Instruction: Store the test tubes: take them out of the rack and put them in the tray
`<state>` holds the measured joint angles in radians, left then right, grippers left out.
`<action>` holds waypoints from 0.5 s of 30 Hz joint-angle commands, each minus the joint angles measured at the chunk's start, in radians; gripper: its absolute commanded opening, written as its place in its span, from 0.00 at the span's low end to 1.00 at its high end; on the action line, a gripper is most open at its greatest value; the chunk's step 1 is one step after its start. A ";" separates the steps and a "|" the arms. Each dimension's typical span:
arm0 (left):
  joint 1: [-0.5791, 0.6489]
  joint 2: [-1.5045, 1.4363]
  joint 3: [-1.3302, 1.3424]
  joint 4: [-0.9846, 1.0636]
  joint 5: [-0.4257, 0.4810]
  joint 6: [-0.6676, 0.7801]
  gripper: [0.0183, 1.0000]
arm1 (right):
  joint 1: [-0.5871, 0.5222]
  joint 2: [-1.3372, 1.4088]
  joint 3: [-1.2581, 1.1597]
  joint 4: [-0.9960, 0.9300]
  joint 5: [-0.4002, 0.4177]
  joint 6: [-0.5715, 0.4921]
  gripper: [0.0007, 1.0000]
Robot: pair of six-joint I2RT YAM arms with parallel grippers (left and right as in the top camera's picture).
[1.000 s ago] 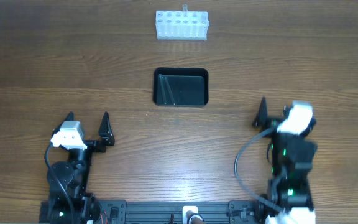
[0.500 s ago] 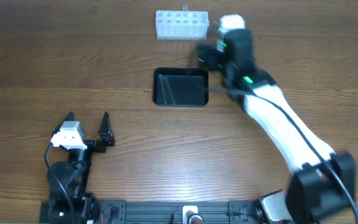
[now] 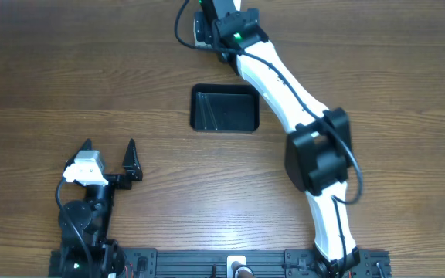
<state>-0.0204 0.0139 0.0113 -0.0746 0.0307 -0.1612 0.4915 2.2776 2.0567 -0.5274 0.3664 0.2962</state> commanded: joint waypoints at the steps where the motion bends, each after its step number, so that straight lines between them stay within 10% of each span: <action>1: -0.003 -0.007 -0.005 -0.001 0.013 -0.007 1.00 | -0.018 0.099 0.106 0.024 0.050 -0.005 0.99; 9: -0.003 -0.007 -0.005 -0.002 0.013 -0.007 1.00 | -0.032 0.158 0.111 0.116 0.051 -0.022 0.99; 15: -0.003 -0.007 -0.005 -0.002 0.013 -0.007 1.00 | -0.033 0.163 0.111 0.128 0.051 -0.025 0.80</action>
<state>-0.0200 0.0139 0.0113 -0.0746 0.0307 -0.1612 0.4637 2.4248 2.1311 -0.4072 0.4000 0.2760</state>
